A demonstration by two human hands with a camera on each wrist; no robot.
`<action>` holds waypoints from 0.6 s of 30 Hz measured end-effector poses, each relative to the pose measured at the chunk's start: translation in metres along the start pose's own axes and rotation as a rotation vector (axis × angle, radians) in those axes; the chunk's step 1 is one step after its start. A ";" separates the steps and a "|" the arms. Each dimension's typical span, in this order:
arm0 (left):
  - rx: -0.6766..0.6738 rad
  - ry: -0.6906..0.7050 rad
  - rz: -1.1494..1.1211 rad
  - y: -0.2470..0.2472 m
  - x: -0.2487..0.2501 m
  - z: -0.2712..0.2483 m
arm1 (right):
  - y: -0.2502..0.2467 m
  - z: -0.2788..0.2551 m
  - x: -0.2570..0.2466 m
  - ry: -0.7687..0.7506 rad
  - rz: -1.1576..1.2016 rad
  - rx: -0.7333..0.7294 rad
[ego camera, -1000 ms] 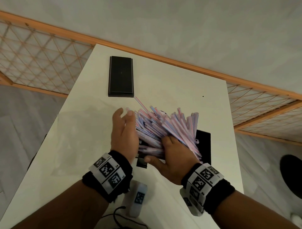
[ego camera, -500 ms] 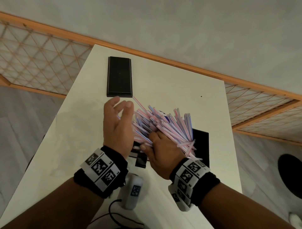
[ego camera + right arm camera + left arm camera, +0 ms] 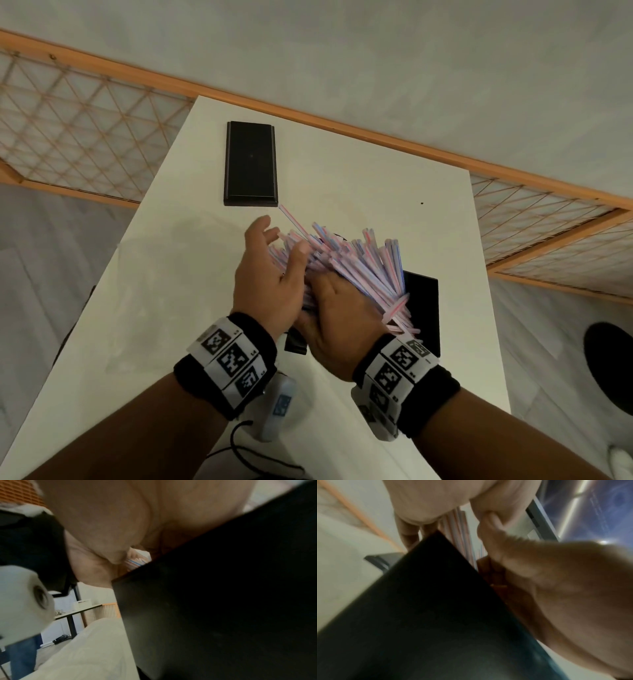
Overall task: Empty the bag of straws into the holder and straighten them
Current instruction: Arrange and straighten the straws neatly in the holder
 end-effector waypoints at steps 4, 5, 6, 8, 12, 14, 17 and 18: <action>0.009 -0.125 -0.207 0.007 -0.006 0.002 | 0.002 -0.023 -0.007 0.028 -0.004 -0.084; -0.014 -0.142 -0.254 0.007 -0.006 0.003 | 0.000 -0.031 -0.009 0.031 0.001 -0.104; -0.059 -0.150 -0.277 0.010 -0.007 0.003 | -0.002 -0.039 -0.011 0.001 -0.002 -0.097; -0.176 -0.164 -0.267 0.016 -0.005 0.001 | -0.010 -0.052 -0.017 -0.128 -0.041 -0.026; -0.147 -0.118 -0.219 0.017 0.000 0.001 | -0.030 -0.070 -0.026 -0.357 0.018 0.121; -0.013 -0.121 -0.250 0.012 0.001 0.002 | -0.046 -0.076 -0.035 -0.415 0.023 0.211; 0.041 -0.226 -0.352 0.011 0.001 0.002 | -0.071 -0.079 -0.042 -0.432 0.015 0.264; 0.041 -0.240 -0.353 0.011 0.002 0.002 | -0.077 -0.079 -0.038 -0.405 0.008 0.267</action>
Point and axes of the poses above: each hand's wrist, its own z-axis towards the middle knuckle, its own y-axis out of the palm, x = y × z, the point moved 3 cm from there along z, towards the middle knuckle, and after that the axes turned 6 degrees about z, right-handed, at the moved point
